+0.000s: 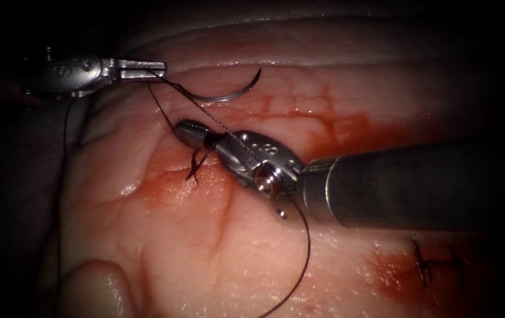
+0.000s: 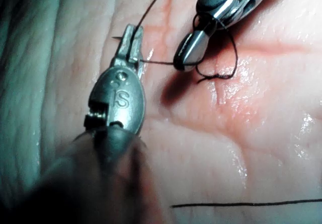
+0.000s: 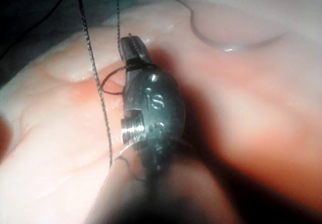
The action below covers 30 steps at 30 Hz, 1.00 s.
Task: Wound Closure
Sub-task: To tighten, pull the right tool down and the left tool up.
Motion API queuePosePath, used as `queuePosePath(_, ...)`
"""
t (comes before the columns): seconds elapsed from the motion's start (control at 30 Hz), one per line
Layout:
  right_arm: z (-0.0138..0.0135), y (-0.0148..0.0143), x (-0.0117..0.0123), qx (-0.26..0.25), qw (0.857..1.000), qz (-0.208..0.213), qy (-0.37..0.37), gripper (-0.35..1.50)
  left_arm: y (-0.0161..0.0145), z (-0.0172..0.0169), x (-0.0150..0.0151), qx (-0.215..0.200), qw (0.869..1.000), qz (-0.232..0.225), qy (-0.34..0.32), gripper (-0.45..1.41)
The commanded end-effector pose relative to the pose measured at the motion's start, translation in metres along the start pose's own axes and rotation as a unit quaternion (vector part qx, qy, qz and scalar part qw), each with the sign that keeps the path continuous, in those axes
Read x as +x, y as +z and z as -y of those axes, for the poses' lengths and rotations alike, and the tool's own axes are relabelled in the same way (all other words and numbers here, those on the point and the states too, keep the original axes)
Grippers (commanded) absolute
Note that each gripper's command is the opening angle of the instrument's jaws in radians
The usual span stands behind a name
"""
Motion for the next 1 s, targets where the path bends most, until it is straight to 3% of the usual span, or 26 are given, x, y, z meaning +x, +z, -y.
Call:
queuePosePath(0.03,0.0005,0.0002,-0.0011,0.002,1.0,-0.001,-0.004,-0.35,0.0007,0.0007,-0.0009,0.006,1.0,0.006,0.003,-0.45)
queuePosePath(0.27,0.0015,-0.0008,-0.0024,0.006,1.0,-0.002,-0.012,-0.35,0.0011,0.005,-0.0035,0.048,0.997,0.053,-0.003,-0.45)
queuePosePath(0.5,0.0025,-0.0024,-0.0026,0.004,1.0,-0.001,-0.028,-0.35,0.0015,0.0096,-0.0056,0.089,0.988,0.123,0.036,-0.45)
queuePosePath(1.0,0.0025,-0.0043,-0.0037,-0.004,0.999,0.002,-0.034,-0.35,0.0016,0.0151,-0.0079,0.133,0.978,0.15,0.061,-0.45)
